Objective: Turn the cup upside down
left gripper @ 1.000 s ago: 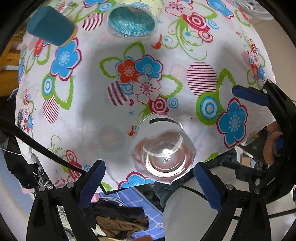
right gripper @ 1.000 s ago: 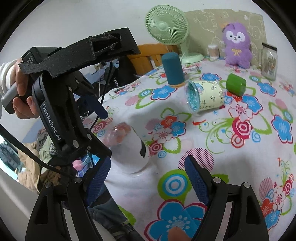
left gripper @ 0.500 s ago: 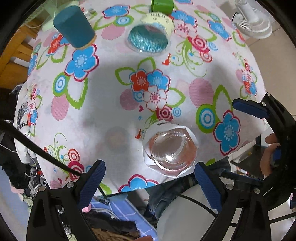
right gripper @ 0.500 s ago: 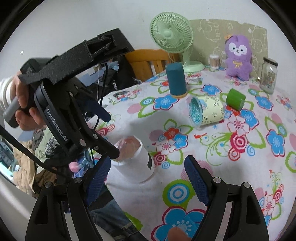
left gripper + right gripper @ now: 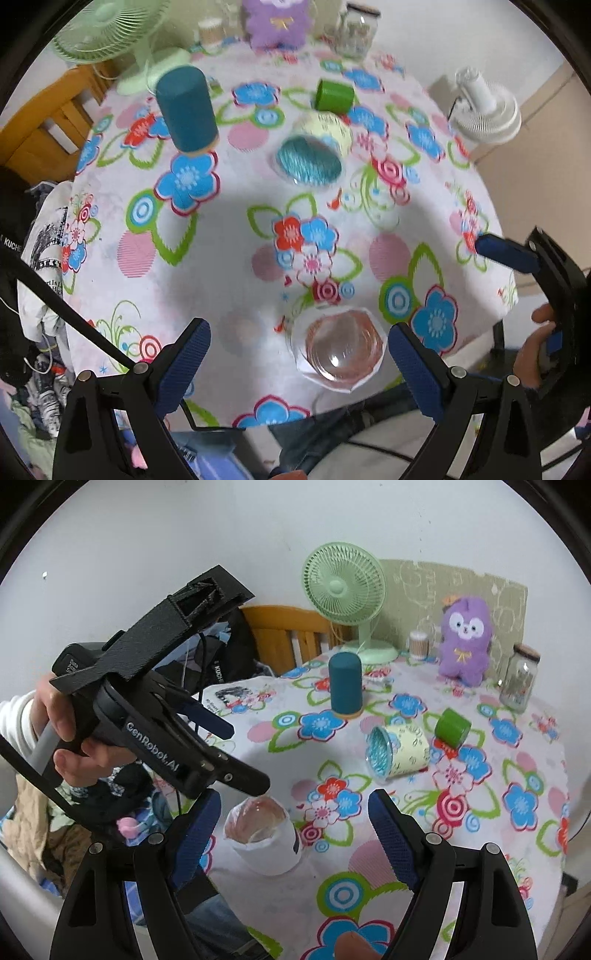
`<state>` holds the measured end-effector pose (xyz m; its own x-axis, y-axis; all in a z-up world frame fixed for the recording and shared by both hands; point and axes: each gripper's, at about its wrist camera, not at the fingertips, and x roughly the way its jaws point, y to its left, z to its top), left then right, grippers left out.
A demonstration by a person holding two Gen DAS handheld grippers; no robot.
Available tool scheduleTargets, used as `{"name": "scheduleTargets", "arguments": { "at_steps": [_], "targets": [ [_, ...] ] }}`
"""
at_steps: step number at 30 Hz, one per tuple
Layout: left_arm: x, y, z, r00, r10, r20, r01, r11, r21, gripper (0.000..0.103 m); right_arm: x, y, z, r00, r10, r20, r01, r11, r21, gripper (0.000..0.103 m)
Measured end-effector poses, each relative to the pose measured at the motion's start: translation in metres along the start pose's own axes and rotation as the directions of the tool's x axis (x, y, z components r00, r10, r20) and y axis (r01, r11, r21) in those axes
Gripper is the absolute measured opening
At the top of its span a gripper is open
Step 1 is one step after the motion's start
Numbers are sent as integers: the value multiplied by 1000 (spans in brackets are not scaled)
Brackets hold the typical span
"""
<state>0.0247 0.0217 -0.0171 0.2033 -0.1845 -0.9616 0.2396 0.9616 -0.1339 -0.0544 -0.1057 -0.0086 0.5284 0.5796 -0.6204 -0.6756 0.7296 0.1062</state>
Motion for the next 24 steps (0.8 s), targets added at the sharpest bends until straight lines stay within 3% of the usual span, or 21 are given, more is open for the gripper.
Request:
{"name": "scheduleTargets", "arguments": {
  "at_steps": [6,11,14,17,22,24],
  "targets": [
    [-15,10,-4,988,17,150,-10,999,-46,98,-7,12,7,999,-8,34,9,1000,-17,84],
    [-31,10,-13,954,49,294,-33,998,-61,98,-12,16,9,998,-31,57,32,999,-13,84],
    [-41,8,-22,921,77,382,-53,996,-73,98,-16,19,9,997,-39,66,40,999,-6,84],
    [-48,9,-35,876,106,470,-65,993,-103,98,-20,22,7,995,-69,79,69,998,-6,84],
    [-52,15,-49,827,139,545,-64,986,-154,98,-31,26,5,987,-111,114,112,994,6,84],
    [-54,17,-55,794,170,584,-74,980,-186,98,-36,28,4,982,-134,133,133,991,10,84]
  ]
}}
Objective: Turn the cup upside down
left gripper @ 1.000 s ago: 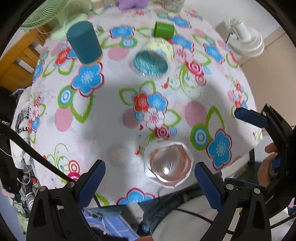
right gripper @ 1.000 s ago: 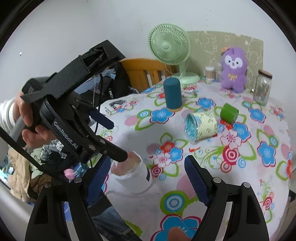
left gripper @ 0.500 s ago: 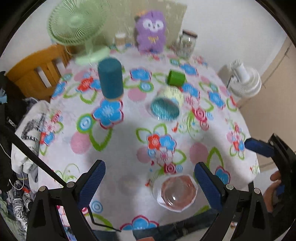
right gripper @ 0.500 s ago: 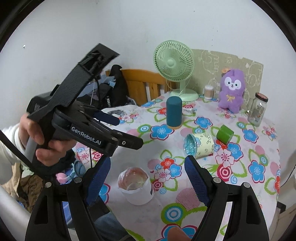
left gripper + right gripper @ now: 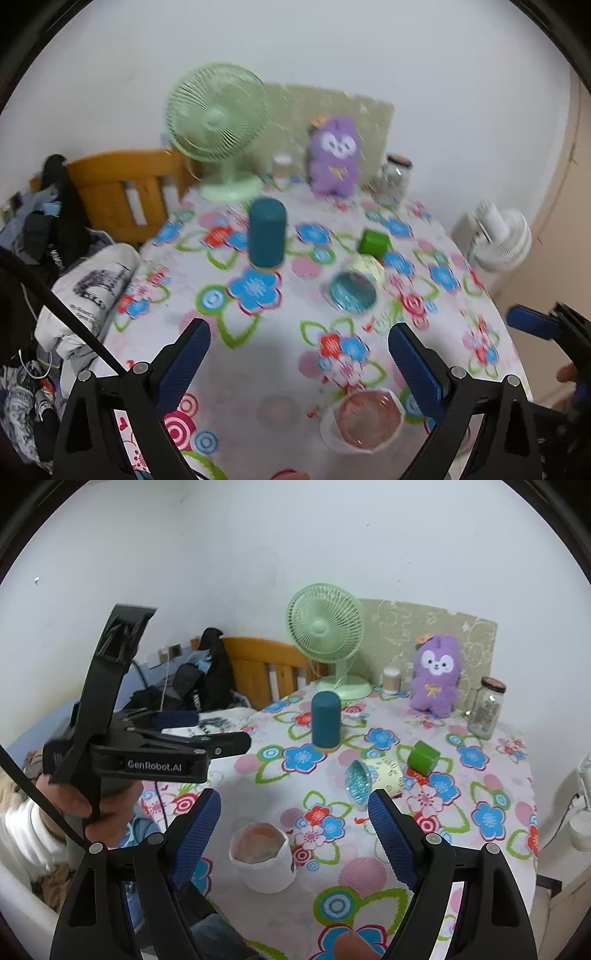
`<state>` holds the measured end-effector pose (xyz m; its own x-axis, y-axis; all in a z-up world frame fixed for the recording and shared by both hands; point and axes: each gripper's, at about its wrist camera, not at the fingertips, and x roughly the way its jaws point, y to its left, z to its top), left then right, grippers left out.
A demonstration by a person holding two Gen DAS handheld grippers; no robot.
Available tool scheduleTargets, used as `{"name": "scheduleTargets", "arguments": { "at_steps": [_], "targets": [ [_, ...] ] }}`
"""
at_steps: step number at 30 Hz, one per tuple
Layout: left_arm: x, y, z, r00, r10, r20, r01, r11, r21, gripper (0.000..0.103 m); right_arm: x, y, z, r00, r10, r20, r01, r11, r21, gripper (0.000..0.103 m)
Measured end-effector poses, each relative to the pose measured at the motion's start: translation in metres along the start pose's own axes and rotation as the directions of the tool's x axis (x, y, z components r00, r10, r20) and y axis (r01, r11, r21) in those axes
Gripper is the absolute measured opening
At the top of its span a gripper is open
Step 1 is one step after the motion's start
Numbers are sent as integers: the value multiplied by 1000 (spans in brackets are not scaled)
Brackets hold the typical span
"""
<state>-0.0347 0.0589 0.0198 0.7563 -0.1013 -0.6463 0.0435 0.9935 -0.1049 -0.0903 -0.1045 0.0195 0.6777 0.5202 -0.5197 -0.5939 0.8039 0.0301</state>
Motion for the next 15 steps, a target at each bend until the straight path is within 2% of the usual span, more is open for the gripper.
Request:
{"name": "scheduleTargets", "arguments": {
  "at_steps": [4,10,15],
  "targets": [
    [-10,0,-7,996,39,83,-37,999,-20,100,-10,7,-2,995,-63,79,64,998,-15,95],
    [-20,-7,-18,980,80,181,-77,997,-21,103,-22,19,-8,981,-90,171,95,995,-22,96],
    [-25,-10,-27,970,96,224,-92,995,-29,103,-24,21,-12,969,-127,211,127,992,13,103]
  ]
}}
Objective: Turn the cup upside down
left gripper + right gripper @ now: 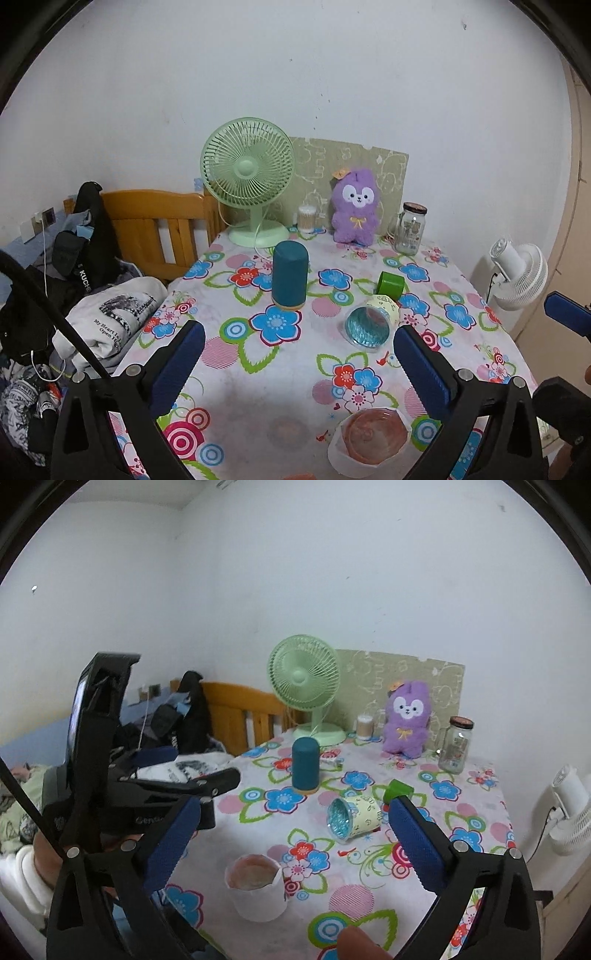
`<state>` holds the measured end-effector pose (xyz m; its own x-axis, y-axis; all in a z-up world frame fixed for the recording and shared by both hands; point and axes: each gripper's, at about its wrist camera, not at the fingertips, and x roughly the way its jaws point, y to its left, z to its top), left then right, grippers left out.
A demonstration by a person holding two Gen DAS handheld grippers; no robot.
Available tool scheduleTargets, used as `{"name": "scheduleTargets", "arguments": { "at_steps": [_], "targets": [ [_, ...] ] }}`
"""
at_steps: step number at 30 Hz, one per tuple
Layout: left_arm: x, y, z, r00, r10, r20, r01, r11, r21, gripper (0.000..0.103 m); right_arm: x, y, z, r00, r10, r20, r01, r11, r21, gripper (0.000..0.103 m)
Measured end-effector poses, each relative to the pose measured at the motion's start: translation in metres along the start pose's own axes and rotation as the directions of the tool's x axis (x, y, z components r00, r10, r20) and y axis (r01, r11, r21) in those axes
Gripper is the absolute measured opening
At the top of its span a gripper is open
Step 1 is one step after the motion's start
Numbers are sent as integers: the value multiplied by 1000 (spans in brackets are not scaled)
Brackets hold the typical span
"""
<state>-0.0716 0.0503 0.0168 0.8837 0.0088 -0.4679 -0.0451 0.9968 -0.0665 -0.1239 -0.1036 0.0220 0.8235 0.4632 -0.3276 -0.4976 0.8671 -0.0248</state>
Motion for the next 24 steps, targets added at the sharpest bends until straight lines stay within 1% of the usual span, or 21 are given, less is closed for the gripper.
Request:
{"name": "scheduleTargets", "arguments": {
  "at_steps": [5,12,24],
  "targets": [
    [-2,-1,-5,1000,6,17,-6,1000,0,103,2,-6,-1,1000,-27,8,27,999,34,103],
    [-1,1,-7,1000,11,16,-11,1000,-23,103,7,-11,-6,1000,-14,-11,14,998,68,103],
    [4,1,-8,1000,17,7,-16,1000,-20,103,8,-8,-7,1000,-25,-4,25,998,52,103]
  ]
}}
